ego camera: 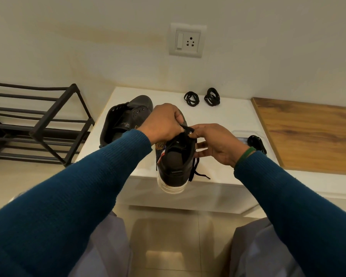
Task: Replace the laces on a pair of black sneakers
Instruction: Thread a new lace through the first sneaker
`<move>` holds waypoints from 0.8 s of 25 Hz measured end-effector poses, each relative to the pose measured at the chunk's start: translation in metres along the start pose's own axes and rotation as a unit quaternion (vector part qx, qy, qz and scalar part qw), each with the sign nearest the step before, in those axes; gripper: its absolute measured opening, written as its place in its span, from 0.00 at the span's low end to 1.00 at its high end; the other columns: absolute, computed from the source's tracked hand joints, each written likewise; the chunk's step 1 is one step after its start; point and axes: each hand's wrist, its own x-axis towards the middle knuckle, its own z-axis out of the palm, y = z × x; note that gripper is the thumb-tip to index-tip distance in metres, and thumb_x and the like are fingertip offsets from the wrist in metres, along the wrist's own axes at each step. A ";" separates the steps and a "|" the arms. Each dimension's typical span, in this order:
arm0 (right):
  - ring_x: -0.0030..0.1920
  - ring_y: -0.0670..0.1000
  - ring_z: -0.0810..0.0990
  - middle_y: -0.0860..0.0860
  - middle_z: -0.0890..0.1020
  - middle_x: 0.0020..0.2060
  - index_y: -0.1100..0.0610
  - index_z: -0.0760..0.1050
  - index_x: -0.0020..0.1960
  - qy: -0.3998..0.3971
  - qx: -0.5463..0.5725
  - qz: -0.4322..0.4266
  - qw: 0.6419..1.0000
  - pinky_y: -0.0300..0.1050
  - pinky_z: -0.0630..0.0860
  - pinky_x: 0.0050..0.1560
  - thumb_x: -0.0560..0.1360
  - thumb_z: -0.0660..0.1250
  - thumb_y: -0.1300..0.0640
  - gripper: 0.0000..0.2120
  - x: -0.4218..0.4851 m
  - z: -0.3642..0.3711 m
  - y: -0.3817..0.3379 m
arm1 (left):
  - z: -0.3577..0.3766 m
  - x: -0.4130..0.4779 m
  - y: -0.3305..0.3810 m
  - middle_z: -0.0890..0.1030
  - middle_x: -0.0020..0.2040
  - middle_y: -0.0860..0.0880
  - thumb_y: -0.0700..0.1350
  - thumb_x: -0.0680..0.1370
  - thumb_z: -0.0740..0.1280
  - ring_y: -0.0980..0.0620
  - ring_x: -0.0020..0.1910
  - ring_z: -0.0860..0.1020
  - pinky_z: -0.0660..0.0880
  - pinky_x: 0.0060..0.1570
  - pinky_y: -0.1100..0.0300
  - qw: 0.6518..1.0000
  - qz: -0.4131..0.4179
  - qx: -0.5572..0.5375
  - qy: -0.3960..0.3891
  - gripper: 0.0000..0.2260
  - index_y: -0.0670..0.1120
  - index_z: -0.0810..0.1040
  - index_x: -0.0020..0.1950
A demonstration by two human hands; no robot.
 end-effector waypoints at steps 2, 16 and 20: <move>0.48 0.57 0.82 0.59 0.82 0.54 0.58 0.83 0.55 0.001 -0.001 0.003 1.000 0.50 0.82 0.40 0.76 0.65 0.65 0.11 0.000 0.000 -0.001 | 0.000 0.000 -0.001 0.82 0.43 0.51 0.37 0.76 0.72 0.54 0.42 0.82 0.81 0.45 0.61 1.000 -0.010 -0.008 -0.001 0.07 0.48 0.79 0.47; 0.42 0.52 0.79 0.53 0.82 0.42 0.59 0.83 0.53 0.045 -0.004 -0.030 0.999 0.48 0.77 0.43 0.77 0.69 0.52 0.12 0.005 0.006 0.004 | 0.003 -0.001 -0.010 0.82 0.42 0.54 0.39 0.74 0.75 0.60 0.41 0.81 0.78 0.45 0.68 0.999 0.038 0.011 0.030 0.08 0.49 0.82 0.50; 0.38 0.50 0.77 0.54 0.82 0.38 0.61 0.84 0.49 0.092 -0.028 -0.065 0.993 0.45 0.74 0.38 0.76 0.70 0.61 0.05 0.006 0.018 0.007 | -0.004 0.001 -0.014 0.83 0.41 0.55 0.40 0.73 0.76 0.60 0.41 0.81 0.79 0.45 0.68 0.998 0.054 0.027 0.006 0.10 0.49 0.83 0.53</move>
